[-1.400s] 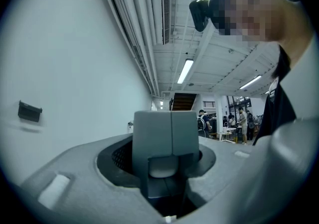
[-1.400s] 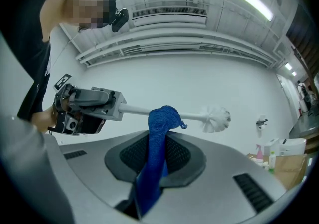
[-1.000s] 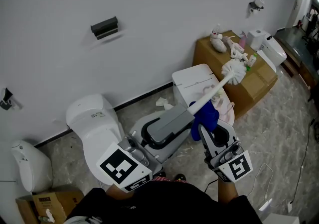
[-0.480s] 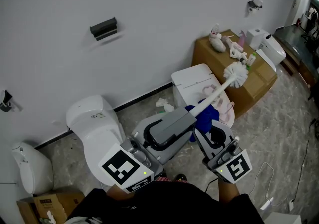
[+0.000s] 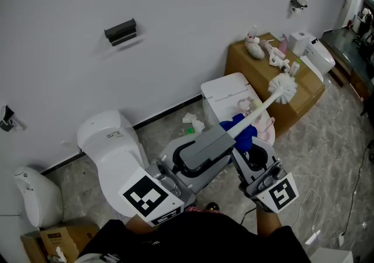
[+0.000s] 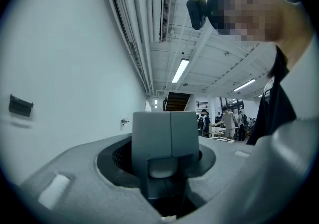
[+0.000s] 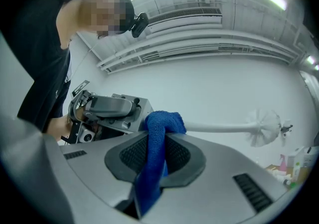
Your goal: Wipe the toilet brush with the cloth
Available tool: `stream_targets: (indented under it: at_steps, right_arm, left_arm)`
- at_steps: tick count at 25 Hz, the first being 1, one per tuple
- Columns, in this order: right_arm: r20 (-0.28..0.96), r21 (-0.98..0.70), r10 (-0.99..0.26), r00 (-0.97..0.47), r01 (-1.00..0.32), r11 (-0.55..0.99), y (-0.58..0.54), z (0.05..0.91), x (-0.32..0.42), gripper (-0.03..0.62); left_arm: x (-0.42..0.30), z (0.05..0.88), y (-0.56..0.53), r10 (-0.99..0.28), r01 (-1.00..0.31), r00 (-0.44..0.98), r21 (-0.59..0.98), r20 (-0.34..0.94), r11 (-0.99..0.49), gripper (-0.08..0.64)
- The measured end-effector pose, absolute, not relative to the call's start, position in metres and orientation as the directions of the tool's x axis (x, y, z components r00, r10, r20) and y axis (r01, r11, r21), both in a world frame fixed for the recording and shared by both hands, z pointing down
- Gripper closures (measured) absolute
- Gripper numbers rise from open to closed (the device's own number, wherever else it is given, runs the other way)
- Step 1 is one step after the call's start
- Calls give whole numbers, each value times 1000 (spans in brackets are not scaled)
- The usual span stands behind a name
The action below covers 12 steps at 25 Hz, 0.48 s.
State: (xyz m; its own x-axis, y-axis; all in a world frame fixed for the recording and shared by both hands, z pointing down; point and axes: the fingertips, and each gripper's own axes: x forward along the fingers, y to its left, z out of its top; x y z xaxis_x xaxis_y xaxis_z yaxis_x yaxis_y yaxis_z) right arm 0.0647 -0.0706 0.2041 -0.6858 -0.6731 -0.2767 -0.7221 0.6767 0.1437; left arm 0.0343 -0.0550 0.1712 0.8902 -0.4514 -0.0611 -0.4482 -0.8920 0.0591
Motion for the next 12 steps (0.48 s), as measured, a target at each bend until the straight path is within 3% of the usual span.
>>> stream_targets:
  at_steps: [12]
  right_arm:
    - [-298, 72, -675, -675, -721, 689, -75, 203, 71, 523]
  left_arm:
    - [36, 174, -55, -447, -444, 893, 63, -52, -894, 368]
